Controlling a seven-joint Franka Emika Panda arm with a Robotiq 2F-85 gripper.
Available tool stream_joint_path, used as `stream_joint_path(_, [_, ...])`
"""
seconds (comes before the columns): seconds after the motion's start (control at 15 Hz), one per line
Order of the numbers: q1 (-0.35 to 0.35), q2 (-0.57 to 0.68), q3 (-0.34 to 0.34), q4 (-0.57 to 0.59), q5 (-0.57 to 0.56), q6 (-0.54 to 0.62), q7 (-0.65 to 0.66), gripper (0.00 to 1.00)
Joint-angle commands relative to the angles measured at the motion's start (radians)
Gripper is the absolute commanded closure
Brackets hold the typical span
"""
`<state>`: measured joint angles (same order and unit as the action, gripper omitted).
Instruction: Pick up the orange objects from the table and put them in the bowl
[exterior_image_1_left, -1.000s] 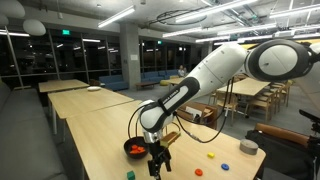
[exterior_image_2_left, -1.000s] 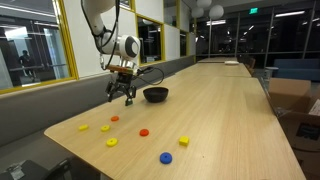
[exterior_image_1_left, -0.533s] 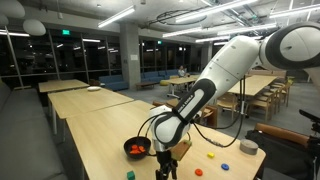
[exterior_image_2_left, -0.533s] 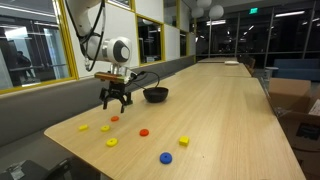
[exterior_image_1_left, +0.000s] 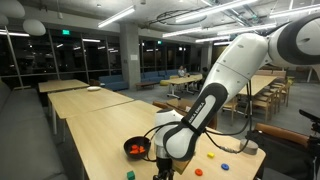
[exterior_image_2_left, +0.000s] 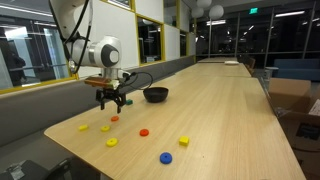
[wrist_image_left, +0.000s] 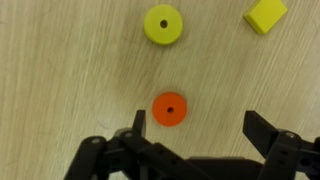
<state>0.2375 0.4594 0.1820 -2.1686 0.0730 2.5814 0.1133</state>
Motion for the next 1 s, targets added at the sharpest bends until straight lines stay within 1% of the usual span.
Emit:
stream_joint_path(0.0, [0.047, -0.014, -0.034, -0.02, -0.044, 0.051, 0.083, 0.0])
stream_joint_path(0.27, [0.096, 0.002, -0.088, -0.018, -0.112, 0.08, 0.177, 0.0])
stream_joint_path(0.47, [0.117, 0.019, -0.118, -0.018, -0.141, 0.101, 0.234, 0.0])
stream_joint_path(0.93, [0.118, 0.04, -0.118, -0.045, -0.112, 0.201, 0.253, 0.0])
